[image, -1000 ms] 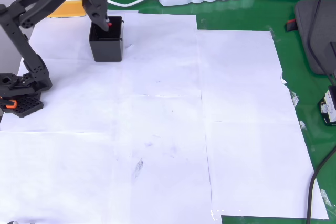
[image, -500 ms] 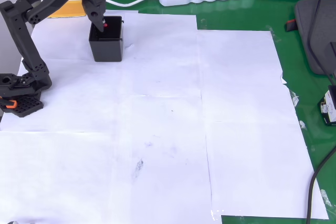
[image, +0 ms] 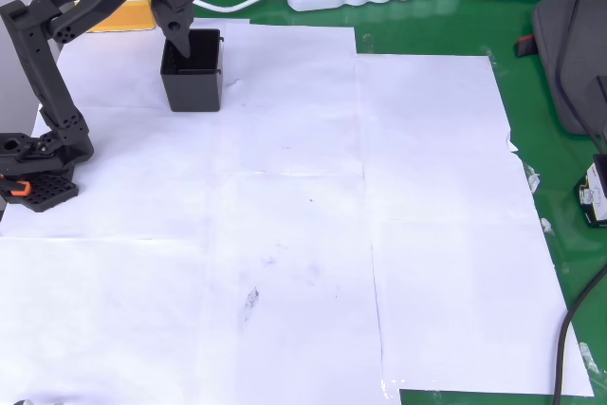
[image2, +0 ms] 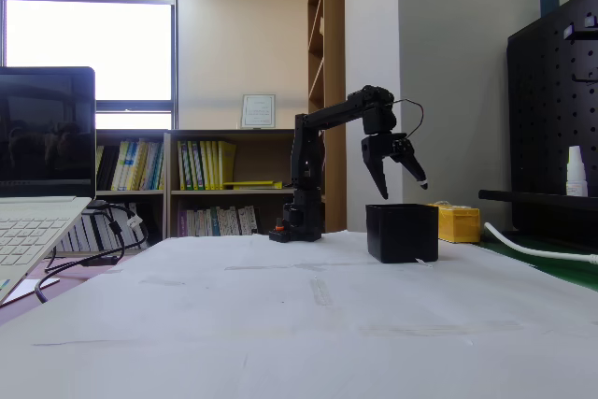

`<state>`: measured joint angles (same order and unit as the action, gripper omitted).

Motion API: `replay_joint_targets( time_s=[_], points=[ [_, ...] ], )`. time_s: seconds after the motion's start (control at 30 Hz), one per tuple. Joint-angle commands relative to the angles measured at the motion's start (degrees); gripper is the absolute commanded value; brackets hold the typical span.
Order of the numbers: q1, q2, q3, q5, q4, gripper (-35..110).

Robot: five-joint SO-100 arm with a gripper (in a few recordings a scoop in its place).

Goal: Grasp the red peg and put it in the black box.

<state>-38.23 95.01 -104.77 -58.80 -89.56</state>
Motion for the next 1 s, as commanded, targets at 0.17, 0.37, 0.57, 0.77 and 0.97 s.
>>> replay_joint_targets(
  time_s=[0.17, 0.37, 0.57, 0.77, 0.97],
  points=[
    [0.62, -3.16, -3.52, -1.14, -0.79, 0],
    [8.17, -14.15, -1.05, -6.33, 2.11, 0],
    [21.53, -34.28, 17.05, -9.14, 16.0, 0],
    [29.36, -50.27, 40.08, -12.92, 20.04, 0],
    [33.75, -67.5, 66.62, -18.72, 23.12, 0]
  ],
)
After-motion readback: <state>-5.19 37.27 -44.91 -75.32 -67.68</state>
